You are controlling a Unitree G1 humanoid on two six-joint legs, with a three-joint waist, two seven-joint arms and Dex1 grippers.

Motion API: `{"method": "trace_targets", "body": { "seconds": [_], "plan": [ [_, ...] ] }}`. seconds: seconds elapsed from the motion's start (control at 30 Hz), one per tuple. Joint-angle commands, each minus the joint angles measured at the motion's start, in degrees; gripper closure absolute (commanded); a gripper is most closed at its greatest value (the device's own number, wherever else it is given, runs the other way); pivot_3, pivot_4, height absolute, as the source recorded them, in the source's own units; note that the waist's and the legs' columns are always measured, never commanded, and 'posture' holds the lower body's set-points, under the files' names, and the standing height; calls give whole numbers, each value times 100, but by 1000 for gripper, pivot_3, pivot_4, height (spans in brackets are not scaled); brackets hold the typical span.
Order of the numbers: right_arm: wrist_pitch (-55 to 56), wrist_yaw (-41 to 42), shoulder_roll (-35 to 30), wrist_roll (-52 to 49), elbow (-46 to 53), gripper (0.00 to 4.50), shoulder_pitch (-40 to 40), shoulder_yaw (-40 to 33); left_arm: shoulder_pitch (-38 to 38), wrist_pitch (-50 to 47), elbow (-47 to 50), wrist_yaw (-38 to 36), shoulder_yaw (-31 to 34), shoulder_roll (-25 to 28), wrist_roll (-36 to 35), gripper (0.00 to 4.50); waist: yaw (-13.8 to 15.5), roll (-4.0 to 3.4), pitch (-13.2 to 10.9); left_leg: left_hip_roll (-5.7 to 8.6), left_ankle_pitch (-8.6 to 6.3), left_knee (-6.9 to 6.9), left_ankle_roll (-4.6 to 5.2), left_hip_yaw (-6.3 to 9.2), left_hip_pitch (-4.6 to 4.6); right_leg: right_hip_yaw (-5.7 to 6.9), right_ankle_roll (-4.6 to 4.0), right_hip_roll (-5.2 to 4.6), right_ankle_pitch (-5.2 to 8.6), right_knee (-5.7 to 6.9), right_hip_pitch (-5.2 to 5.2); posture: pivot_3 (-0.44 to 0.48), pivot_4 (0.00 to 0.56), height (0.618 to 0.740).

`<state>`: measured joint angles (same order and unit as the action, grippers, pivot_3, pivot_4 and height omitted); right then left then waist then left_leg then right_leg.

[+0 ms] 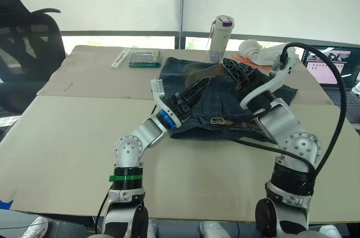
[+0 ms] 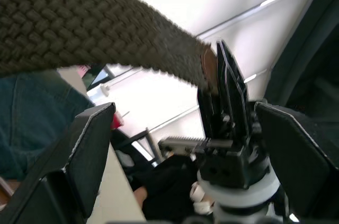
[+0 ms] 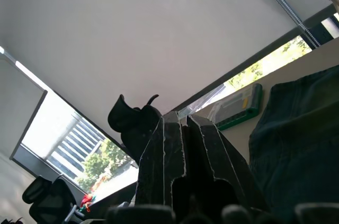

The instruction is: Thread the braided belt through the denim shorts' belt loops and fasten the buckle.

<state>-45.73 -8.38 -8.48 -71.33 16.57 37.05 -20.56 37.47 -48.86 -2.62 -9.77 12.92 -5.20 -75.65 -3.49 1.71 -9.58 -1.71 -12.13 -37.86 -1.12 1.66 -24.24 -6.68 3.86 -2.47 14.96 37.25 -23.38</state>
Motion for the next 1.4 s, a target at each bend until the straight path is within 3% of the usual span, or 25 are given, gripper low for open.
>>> {"method": "trace_targets", "body": {
  "seconds": [0.03, 0.17, 0.63, 0.67, 0.7, 0.83, 0.97, 1.2, 1.4],
  "plan": [
    [-28, -116, -92, -486, 307, 4500, -50, 2, 255, 112, -56, -6, 112, -92, -177, 21, 17, 0, 0, 1, 0, 0, 0, 0, 0, 0, 0, 0, 0, -3, 2, 0, 150, 737],
    [-21, -280, -170, -689, 339, 4500, -155, 90, 352, 175, -25, -68, 201, -135, -293, 21, 26, 0, 0, 0, 0, 1, 0, -1, 0, 0, 0, 0, 0, -8, 3, 0, 150, 737],
    [74, -244, -400, -609, 350, 4500, -387, 358, 215, 145, 230, 377, 220, -18, -409, 4470, 91, 0, 0, 1, 0, 1, 0, -1, -4, -1, 0, 0, 0, -14, 3, 0, 150, 737],
    [81, -84, -486, -464, 373, 4500, -443, 407, 184, 68, 293, 506, 202, 49, -421, 4470, 92, 0, 0, 1, 0, 1, 0, -1, -4, -1, 0, -1, 0, -14, 3, 0, 150, 737],
    [62, 189, -665, -273, 416, 3651, -522, 494, 146, -5, 391, 625, 182, 133, -428, 4500, 93, 0, 0, 1, 0, 1, 0, -2, -4, -1, 0, -1, 0, -15, 3, 0, 150, 737],
    [219, 964, -1441, 822, 574, 2283, -853, 931, 15, -146, 801, 1130, 147, 504, -310, 4500, 98, 0, 0, 1, 0, 2, 0, -1, -4, -1, 1, 0, 0, -16, 3, 0, 150, 737],
    [1066, 1992, -2491, 2858, 473, 948, -1361, 1835, -166, -459, 1256, 2038, 77, 1143, -91, 4500, 93, 0, 0, 1, 0, 2, -1, -3, 1, -4, 2, 0, 1, -17, 3, 0, 150, 737],
    [2519, 3018, -2790, 4956, 43, 948, -1667, 2905, -537, -531, 1342, 3402, 192, 1182, -495, 4500, 117, 2, -1, 1, 0, 2, -2, -5, 3, -9, 3, -1, 0, -17, 4, 0, 150, 737],
    [2805, 3188, -2420, 5490, -104, 948, -1740, 2967, -852, -427, 1240, 3876, 103, 882, -648, 4500, 177, 2, -1, 3, 0, 2, -4, -4, 2, -9, 2, -4, -2, -16, 4, 0, 150, 737]
  ]
}}
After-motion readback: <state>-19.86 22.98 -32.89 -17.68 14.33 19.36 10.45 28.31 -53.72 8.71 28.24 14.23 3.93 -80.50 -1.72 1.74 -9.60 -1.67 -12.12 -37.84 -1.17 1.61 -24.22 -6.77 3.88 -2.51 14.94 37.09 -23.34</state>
